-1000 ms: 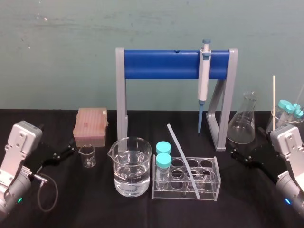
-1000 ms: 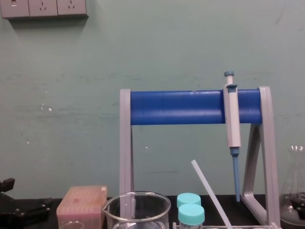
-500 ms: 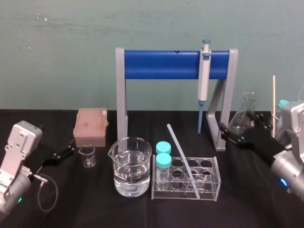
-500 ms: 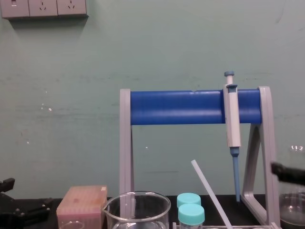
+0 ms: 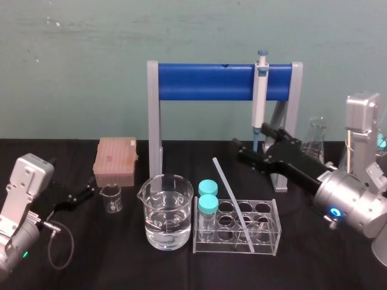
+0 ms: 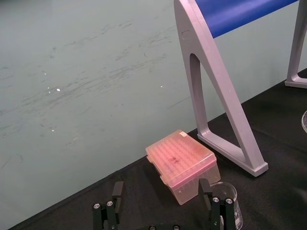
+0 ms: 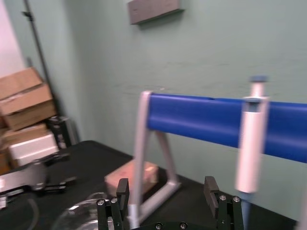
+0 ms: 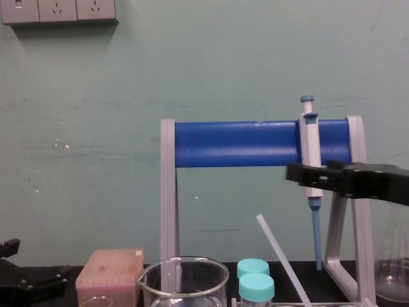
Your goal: Pick up the stirring rod with one hand, then place it down.
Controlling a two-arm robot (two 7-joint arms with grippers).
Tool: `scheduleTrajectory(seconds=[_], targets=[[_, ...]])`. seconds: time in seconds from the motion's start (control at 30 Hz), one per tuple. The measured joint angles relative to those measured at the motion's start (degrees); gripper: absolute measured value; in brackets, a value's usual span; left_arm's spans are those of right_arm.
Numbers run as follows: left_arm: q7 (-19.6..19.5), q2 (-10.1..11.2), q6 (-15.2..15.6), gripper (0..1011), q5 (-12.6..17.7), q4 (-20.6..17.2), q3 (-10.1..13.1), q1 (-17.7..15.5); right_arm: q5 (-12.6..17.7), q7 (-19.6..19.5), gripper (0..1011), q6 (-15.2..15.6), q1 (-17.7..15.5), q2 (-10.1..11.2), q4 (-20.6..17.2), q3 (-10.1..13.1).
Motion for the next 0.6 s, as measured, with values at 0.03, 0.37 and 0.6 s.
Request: scheduleTrajectory(seconds=[0.03,0.37,0.6], targets=[[0.0,0.0,0.0,1000,0.0,0.0,0.0,0.0,0.01,0.48,1003,0.37,0.21,-0.1,-0.06,-0.24],[0.0,0.0,0.0,1000,0.0,0.0,0.0,0.0,-3.75,1.81,1003,7.12,3.95,-0.9,2.41,-5.43],[0.0,0.0,0.0,1000,0.0,0.0,0.0,0.0,-5.35,2.14,1003,8.62,5.36,-1.8,4.49,-6.81]])
